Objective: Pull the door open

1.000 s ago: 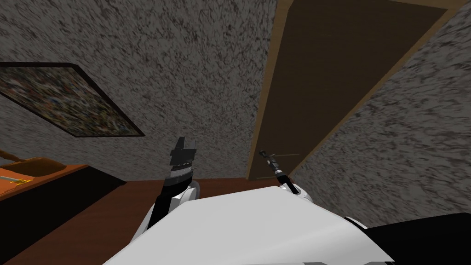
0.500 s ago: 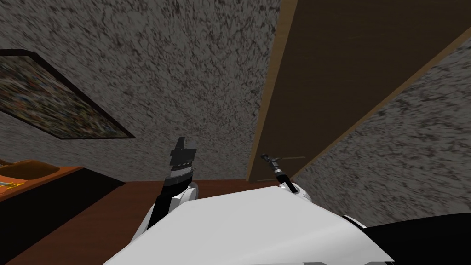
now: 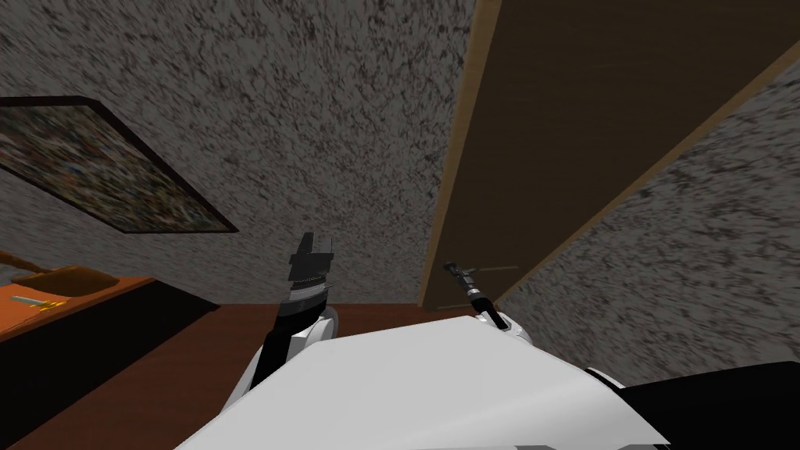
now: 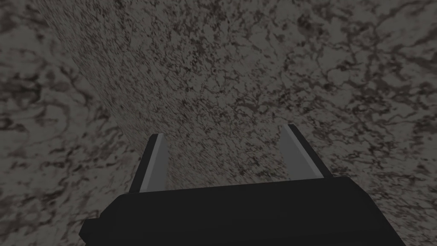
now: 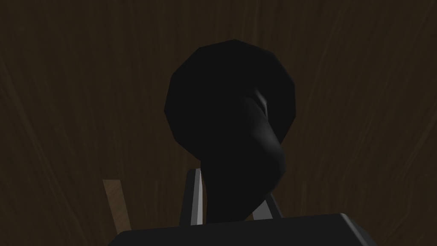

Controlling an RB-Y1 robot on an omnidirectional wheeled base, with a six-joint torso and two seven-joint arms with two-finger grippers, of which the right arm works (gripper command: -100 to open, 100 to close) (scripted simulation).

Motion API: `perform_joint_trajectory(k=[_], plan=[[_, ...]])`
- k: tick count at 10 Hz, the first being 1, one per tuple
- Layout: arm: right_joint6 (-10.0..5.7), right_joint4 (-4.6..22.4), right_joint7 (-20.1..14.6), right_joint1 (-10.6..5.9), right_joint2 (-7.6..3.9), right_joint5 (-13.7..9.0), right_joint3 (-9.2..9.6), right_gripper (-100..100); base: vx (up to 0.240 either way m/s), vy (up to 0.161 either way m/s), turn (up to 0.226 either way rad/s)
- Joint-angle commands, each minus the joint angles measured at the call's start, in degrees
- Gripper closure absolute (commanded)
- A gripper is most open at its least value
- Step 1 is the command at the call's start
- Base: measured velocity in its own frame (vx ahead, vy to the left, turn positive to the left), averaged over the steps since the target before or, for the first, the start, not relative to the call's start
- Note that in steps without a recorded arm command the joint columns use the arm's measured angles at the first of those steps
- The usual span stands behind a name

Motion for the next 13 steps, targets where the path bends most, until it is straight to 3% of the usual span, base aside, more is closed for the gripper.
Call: perform_joint_trajectory(k=[1, 4, 8, 10, 11, 12, 13], plan=[[-1.65, 0.0, -0.7, 0.96, -0.77, 0.1, 0.97, 100, -0.197, -0.084, 0.192], [-4.75, -0.3, -2.4, 3.09, -2.81, 0.2, 2.95, 100, -0.218, -0.088, 0.187], [-7.67, -0.6, -4.0, 5.09, -4.73, 0.3, 4.82, 100, -0.156, -0.066, 0.123], [-8.86, -0.7, -4.6, 5.90, -5.51, 0.3, 5.57, 100, -0.127, -0.060, 0.109], [-7.84, -1.1, -4.3, 5.84, -5.15, 0.2, 5.22, 100, -0.059, -0.024, 0.028], [-9.15, -0.6, -4.7, 6.37, -5.65, 0.1, 5.85, 100, -0.142, -0.062, 0.158], [-9.49, -0.5, -4.8, 6.48, -5.79, 0.1, 5.99, 100, -0.168, -0.076, 0.157]])
